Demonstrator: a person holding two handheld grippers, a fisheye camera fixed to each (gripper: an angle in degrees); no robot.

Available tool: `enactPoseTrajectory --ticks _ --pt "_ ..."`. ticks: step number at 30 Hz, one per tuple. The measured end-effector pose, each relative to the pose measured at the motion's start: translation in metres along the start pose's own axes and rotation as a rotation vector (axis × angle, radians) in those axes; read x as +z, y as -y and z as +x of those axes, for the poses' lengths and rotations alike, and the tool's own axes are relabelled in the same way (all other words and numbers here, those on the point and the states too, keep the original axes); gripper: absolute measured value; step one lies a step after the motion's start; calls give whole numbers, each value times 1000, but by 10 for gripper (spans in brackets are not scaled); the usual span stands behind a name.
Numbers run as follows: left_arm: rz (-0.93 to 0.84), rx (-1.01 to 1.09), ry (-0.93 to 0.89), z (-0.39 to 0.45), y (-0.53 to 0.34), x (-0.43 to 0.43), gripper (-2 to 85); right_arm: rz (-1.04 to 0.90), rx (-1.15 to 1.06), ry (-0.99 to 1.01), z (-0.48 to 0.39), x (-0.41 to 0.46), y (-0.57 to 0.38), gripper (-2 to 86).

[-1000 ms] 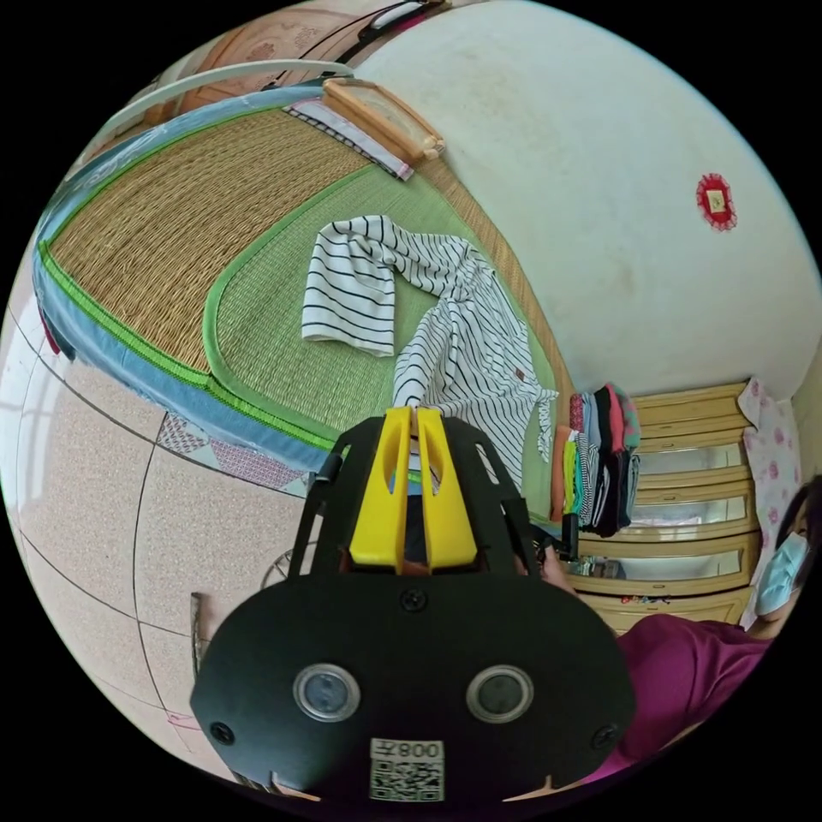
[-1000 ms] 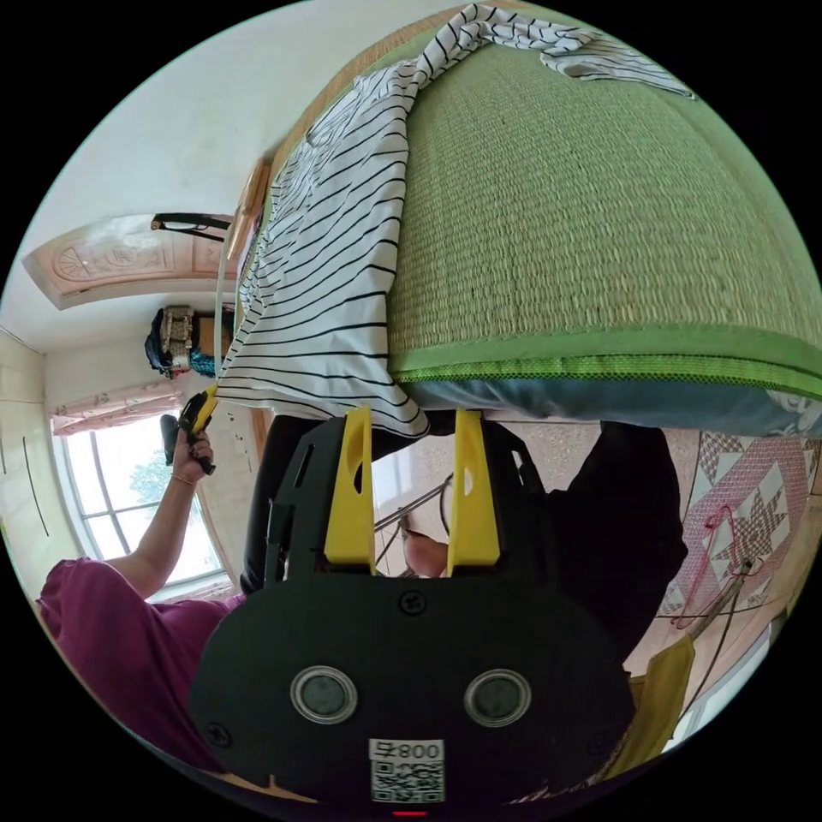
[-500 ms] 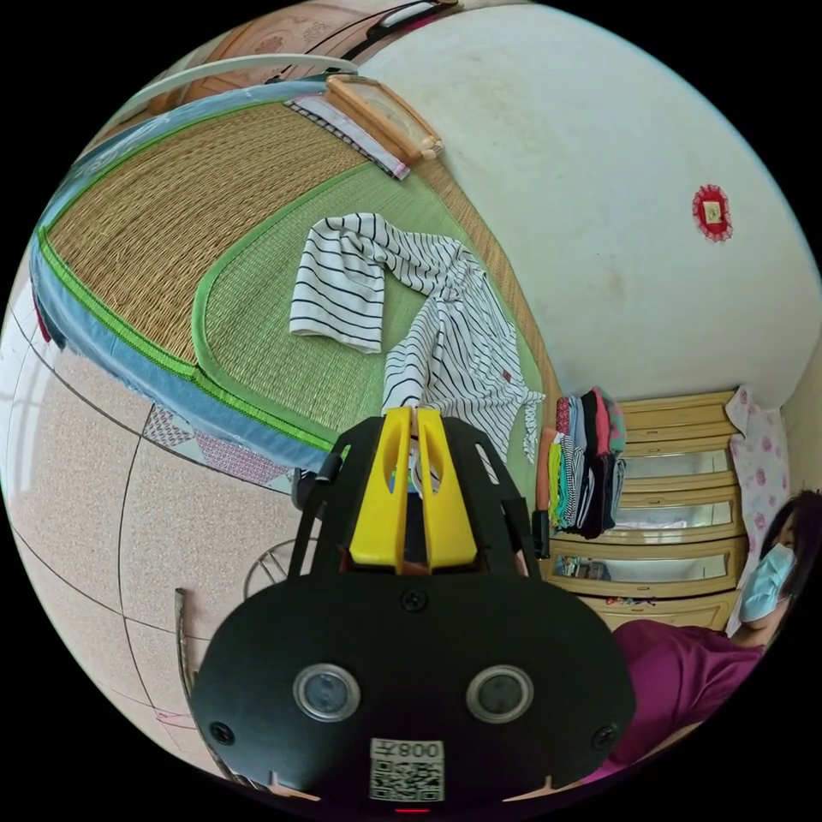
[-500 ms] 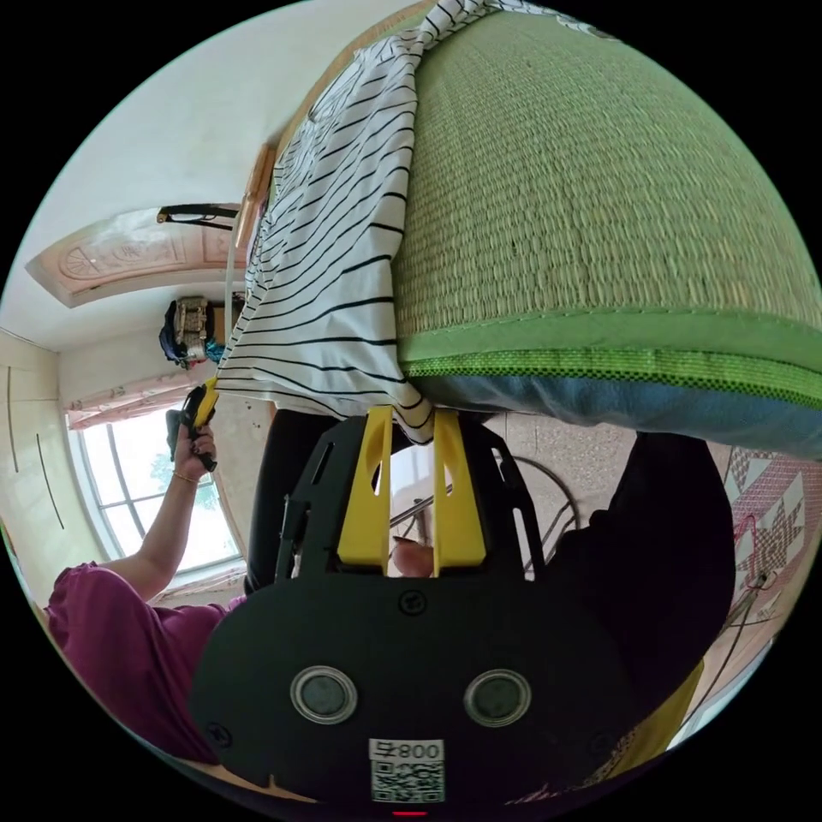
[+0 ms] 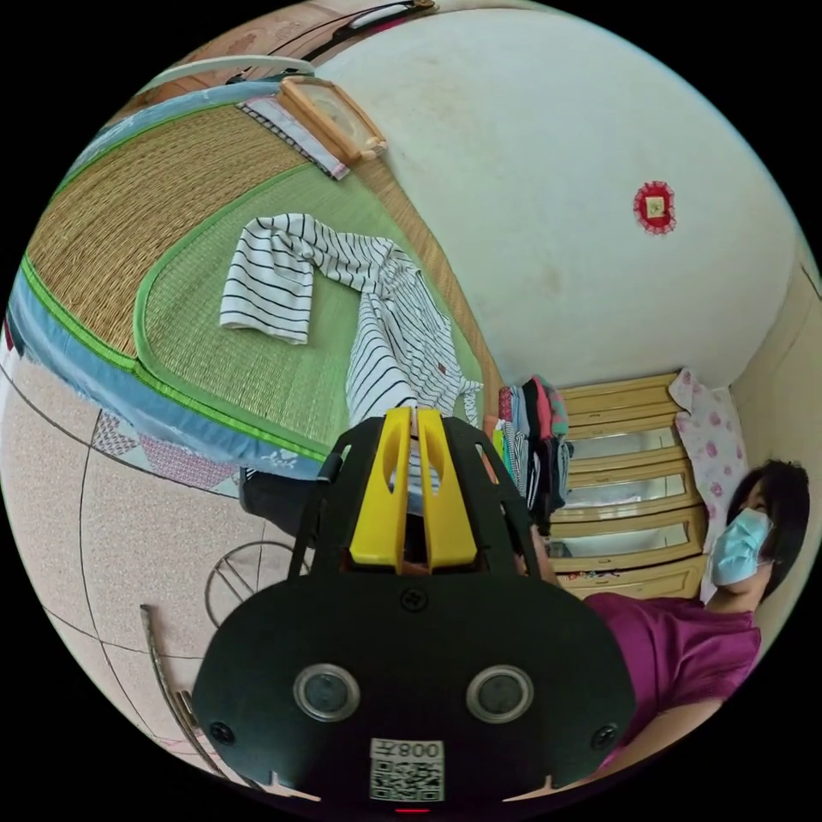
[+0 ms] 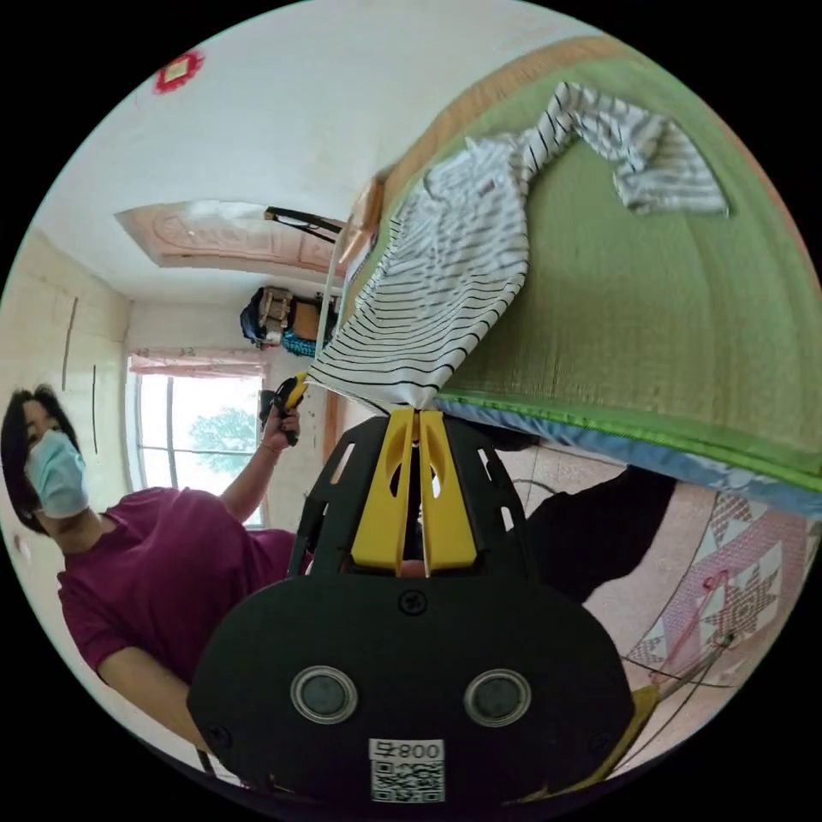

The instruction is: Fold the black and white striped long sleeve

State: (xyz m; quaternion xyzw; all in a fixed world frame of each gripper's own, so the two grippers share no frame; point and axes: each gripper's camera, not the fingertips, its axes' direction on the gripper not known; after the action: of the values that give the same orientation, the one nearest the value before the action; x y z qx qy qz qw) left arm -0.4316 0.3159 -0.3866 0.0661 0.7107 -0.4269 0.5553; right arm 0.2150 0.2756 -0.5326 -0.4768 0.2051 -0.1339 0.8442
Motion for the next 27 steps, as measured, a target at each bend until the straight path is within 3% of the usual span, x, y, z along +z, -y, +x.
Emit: enactPoseTrajectory --ticks 4,9,18,21,27 --pt "-32 -101 29 -60 -36 47 11 -77 25 -46 9 17 4 8" --pt "-95 -214 119 -126 -71 104 14 -148 224 18 69 70 -1 11" --pt "-38 -197 237 -168 -108 156 39 -33 280 -189 59 26 10 49" --pt "-57 -104 253 -156 -107 201 46 38 241 -351 42 0 44 69" --pt "-279 287 155 -71 -85 404 53 130 182 -695 27 -36 138 77"
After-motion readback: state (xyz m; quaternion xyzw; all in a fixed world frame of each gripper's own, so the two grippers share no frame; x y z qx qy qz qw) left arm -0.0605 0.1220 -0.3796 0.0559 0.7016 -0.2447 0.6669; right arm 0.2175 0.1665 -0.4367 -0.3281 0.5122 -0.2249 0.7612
